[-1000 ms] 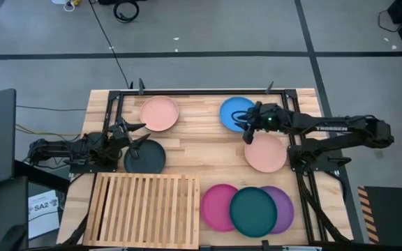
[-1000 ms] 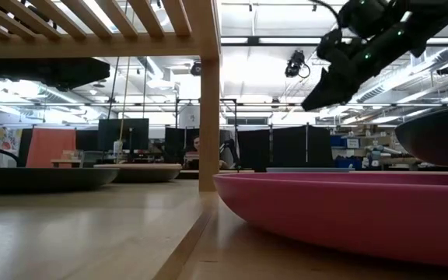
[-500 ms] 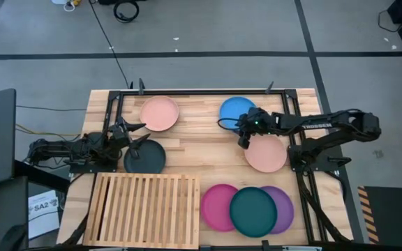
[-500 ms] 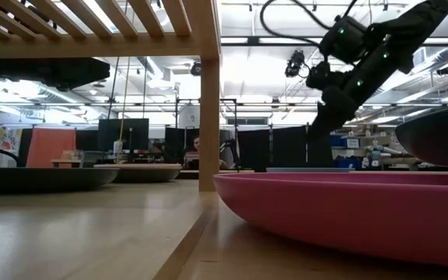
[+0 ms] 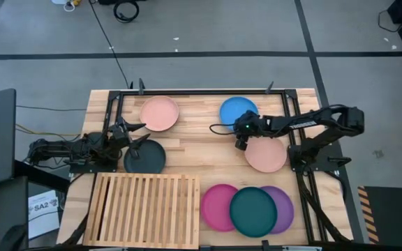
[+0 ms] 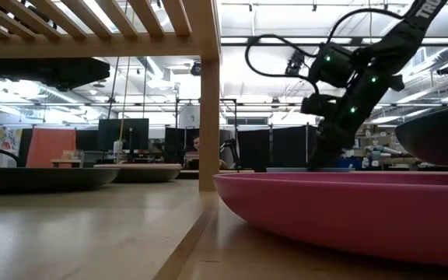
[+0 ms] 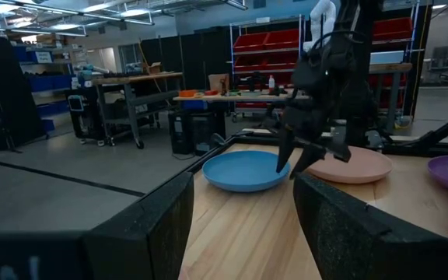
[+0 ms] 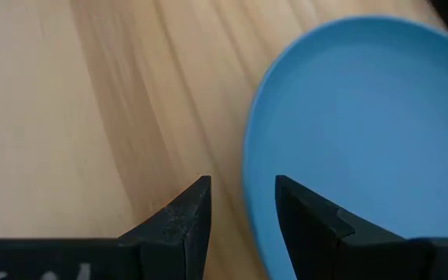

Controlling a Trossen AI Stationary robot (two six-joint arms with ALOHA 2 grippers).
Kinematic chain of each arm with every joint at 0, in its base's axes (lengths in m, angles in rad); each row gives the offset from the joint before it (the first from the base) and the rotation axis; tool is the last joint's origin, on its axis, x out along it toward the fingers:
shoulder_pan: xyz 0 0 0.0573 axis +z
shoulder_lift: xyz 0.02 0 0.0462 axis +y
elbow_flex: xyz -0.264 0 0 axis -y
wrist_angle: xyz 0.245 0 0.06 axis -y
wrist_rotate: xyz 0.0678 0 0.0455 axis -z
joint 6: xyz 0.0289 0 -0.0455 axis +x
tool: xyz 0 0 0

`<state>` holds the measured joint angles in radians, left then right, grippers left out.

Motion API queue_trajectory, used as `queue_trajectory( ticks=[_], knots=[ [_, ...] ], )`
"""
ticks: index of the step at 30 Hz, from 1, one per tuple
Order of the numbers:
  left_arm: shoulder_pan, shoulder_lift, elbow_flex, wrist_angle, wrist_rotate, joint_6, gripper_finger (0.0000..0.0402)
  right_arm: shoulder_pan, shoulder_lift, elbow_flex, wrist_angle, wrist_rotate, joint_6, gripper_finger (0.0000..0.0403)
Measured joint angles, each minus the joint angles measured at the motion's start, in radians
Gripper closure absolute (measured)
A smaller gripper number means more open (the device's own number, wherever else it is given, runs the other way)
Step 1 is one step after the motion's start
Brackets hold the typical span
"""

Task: Place and stack plates onto a shelf
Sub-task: Put the blue plate on the shelf

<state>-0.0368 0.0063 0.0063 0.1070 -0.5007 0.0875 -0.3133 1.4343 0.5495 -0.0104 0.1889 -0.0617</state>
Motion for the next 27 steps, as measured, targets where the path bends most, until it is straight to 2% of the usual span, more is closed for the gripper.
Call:
queue_trajectory(
  ticks=[9, 16, 27],
  knots=[
    [0.0, 0.0, 0.0, 0.0, 0.0, 0.0, 0.0173, -0.017, 0.088, 0.0, 0.04, 0.037, -0.002, 0.0254],
    [0.0, 0.0, 0.0, 0.0, 0.0, 0.0, 0.0173, -0.023, 0.104, 0.0, 0.052, 0.039, -0.002, 0.0258],
    [0.0, 0.0, 0.0, -0.007, 0.0, 0.0, 0.0173, -0.024, 0.104, 0.0, 0.066, 0.034, 0.005, 0.0331]
  ],
)
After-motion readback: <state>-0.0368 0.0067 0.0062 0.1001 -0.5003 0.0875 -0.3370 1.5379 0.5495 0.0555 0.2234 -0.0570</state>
